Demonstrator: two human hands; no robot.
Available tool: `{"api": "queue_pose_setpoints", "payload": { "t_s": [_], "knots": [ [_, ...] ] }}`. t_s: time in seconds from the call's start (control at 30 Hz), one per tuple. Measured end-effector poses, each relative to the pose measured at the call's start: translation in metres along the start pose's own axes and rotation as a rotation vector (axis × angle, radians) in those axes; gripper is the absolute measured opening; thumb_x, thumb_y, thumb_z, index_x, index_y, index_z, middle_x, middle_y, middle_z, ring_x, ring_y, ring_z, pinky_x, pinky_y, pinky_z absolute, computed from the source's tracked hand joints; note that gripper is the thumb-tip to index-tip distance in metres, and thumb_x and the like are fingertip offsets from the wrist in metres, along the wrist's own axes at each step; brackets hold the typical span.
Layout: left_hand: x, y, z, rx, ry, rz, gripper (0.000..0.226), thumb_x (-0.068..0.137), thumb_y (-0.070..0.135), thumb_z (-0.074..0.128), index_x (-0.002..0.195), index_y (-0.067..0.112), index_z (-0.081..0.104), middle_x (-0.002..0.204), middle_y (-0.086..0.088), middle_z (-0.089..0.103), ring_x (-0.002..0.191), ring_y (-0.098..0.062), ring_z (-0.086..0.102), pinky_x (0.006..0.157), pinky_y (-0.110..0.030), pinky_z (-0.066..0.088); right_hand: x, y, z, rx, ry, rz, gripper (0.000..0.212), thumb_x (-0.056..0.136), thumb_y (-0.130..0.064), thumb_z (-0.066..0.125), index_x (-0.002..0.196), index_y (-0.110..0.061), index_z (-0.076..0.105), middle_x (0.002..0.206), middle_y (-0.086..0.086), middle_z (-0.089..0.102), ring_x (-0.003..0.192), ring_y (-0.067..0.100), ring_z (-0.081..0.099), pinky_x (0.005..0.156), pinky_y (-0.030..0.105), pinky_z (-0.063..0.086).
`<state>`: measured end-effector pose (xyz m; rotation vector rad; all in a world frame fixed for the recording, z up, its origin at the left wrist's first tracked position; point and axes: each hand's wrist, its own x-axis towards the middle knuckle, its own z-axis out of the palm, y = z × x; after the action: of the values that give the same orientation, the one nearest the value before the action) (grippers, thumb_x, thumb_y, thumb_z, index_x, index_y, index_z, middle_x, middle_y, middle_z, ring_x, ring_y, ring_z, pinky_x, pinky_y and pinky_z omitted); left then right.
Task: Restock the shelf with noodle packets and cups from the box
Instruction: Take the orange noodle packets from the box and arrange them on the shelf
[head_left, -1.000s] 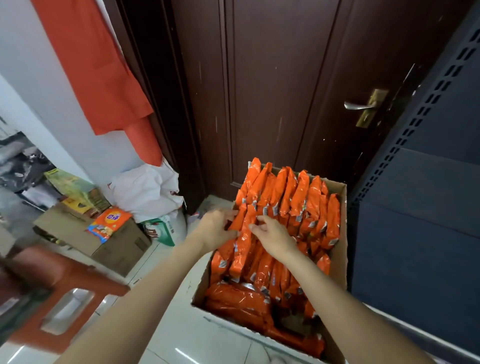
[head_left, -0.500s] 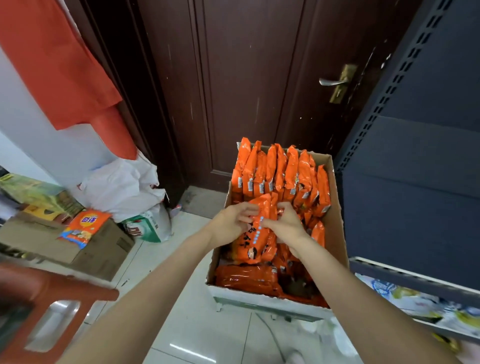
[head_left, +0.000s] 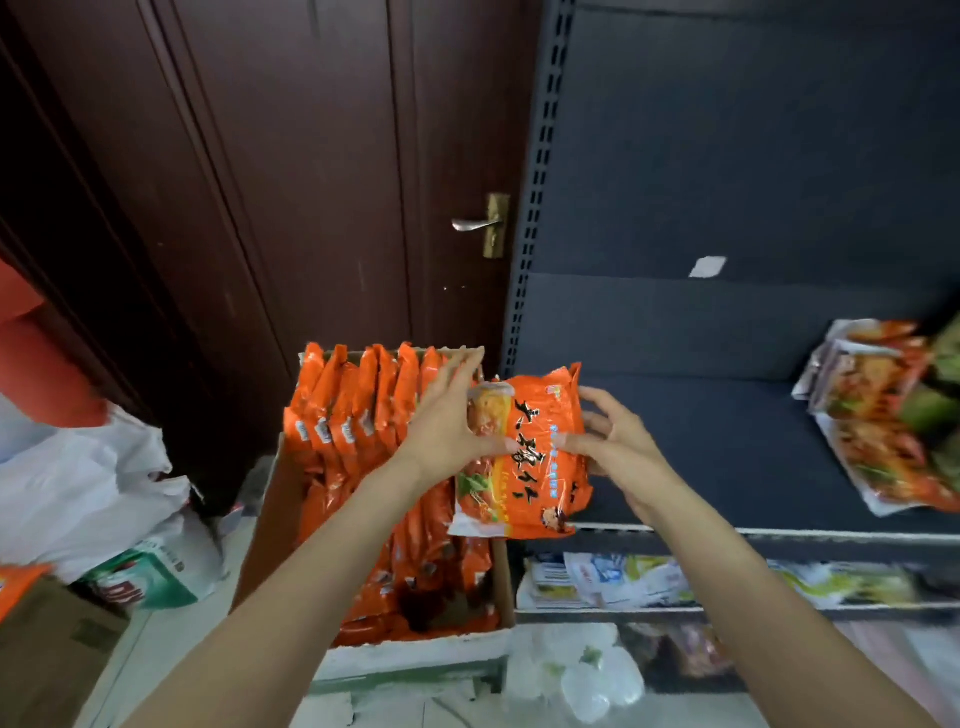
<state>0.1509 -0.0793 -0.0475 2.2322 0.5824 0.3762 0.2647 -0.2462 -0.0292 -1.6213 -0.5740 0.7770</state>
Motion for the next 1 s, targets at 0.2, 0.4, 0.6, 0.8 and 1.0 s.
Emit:
{"api": "queue_pose_setpoints", "payload": {
  "t_s": [0.2, 0.4, 0.6, 0.8, 1.0],
  "knots": [
    [0.044, 0.103, 0.079, 0.078, -0.165, 0.198, 0.113, 0.058, 0.028, 0.088, 0.149, 0.028, 0.020, 0.146, 0.000, 0.040, 0.134, -0.014, 0.038, 0.112, -0.036, 0.032, -0.021, -0.008, -0.130, -0.018, -0.040, -0.108, 0.049, 0.079, 0.006, 0.065, 0.117, -0.023, 0.058, 0.111, 0.002, 0.069, 0.102, 0.014, 0.065, 0.085, 0.024, 0.051],
    [0.060, 0.189, 0.171, 0.006, -0.188, 0.226, 0.076, 0.066, 0.019, 0.083, 0.130, 0.026, 0.043, 0.113, 0.014, 0.052, 0.109, -0.007, 0.051, 0.096, -0.024, 0.042, -0.027, 0.004, -0.249, -0.111, -0.057, -0.106, 0.043, 0.079, 0.005, 0.067, 0.108, -0.026, 0.060, 0.107, -0.004, 0.069, 0.098, 0.008, 0.066, 0.081, 0.021, 0.051],
    [0.095, 0.226, 0.247, 0.053, -0.172, 0.209, 0.056, 0.058, 0.031, 0.086, 0.097, 0.027, 0.047, 0.091, 0.011, 0.057, 0.087, -0.011, 0.056, 0.078, -0.032, 0.049, -0.020, 0.031, -0.335, -0.236, 0.047, -0.135, 0.040, 0.075, 0.004, 0.072, 0.099, -0.027, 0.061, 0.102, -0.006, 0.067, 0.097, 0.005, 0.063, 0.092, 0.025, 0.049],
    [0.150, 0.240, 0.304, 0.085, -0.153, 0.204, 0.056, 0.062, 0.039, 0.082, 0.102, 0.030, 0.044, 0.102, 0.010, 0.051, 0.099, -0.013, 0.052, 0.085, -0.039, 0.048, 0.021, 0.059, -0.396, -0.382, 0.236, -0.140, 0.034, 0.080, -0.009, 0.072, 0.112, -0.011, 0.061, 0.108, -0.001, 0.064, 0.100, 0.007, 0.059, 0.089, 0.017, 0.045],
    [0.192, 0.235, 0.341, 0.023, -0.124, 0.103, 0.056, 0.061, 0.040, 0.084, 0.103, 0.027, 0.048, 0.101, 0.007, 0.052, 0.099, -0.014, 0.053, 0.087, -0.040, 0.048, 0.049, 0.084, -0.443, -0.500, 0.342, 0.047, 0.049, 0.086, -0.027, 0.067, 0.131, -0.012, 0.051, 0.122, 0.001, 0.060, 0.116, 0.017, 0.054, 0.084, 0.019, 0.037]
  ]
}}
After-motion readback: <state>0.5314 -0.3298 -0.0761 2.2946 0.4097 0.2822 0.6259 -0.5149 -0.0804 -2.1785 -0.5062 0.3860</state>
